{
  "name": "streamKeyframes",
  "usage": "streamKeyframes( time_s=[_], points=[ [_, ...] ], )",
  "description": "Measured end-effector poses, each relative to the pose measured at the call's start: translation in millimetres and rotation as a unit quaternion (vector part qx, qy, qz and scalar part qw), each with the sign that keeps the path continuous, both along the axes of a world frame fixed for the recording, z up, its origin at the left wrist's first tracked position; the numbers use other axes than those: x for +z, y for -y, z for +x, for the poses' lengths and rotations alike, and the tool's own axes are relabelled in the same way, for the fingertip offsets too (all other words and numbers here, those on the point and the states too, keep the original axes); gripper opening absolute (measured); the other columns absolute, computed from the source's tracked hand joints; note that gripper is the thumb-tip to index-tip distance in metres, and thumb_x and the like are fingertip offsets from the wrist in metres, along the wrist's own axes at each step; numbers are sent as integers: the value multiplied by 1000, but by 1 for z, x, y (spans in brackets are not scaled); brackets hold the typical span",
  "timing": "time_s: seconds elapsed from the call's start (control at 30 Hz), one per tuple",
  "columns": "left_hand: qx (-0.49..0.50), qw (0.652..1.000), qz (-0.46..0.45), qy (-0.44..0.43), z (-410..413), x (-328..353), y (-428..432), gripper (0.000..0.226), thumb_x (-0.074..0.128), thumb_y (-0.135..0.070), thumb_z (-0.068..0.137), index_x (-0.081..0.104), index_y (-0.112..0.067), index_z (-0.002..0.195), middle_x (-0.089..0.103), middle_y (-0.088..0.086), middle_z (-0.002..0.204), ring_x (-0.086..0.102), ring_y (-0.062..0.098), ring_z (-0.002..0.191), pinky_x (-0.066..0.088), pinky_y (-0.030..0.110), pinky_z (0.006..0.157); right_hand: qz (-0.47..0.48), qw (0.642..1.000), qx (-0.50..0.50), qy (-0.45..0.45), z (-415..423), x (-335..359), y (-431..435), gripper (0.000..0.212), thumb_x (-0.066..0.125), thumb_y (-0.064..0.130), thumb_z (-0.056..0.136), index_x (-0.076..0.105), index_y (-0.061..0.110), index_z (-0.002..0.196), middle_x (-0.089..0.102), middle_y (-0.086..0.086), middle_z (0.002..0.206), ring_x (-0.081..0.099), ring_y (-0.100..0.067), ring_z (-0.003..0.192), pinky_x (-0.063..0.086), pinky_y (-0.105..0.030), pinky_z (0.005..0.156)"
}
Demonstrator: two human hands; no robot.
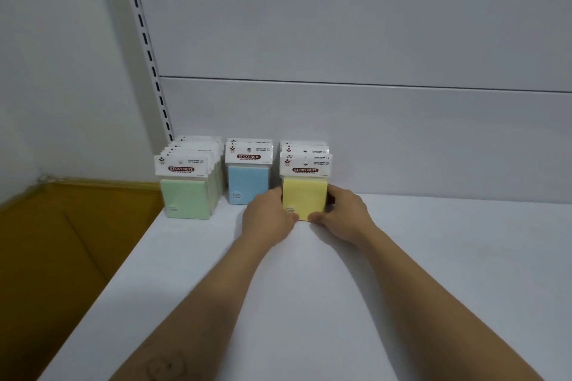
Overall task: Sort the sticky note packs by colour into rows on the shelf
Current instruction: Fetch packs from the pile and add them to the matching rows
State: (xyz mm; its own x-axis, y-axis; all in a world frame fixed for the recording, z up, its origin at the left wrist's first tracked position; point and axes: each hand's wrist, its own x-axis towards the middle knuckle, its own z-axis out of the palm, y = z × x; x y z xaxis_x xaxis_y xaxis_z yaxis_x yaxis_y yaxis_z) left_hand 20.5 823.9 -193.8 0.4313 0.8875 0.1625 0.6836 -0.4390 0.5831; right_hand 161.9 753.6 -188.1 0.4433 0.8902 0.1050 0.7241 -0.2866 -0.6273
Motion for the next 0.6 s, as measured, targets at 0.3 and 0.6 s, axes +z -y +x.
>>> streamKeyframes(
  time_s=[0.3,0.6],
  points=[
    [17,997,2,81,1,-10,1,57,70,-27,76,48,-27,128,66,-1,109,61,23,100,52,41,86,50,999,9,2,0,-7,1,41,71,28,78,58,28,116,69,4,99,59,-19,97,43,-38,91],
    [7,997,17,81,3,-10,-2,52,70,-24,78,50,-24,126,66,0,105,60,23,98,51,37,84,40,999,7,21,1,-11,-5,39,68,28,79,56,28,116,67,3,94,56,-22,93,41,-37,86]
  ],
)
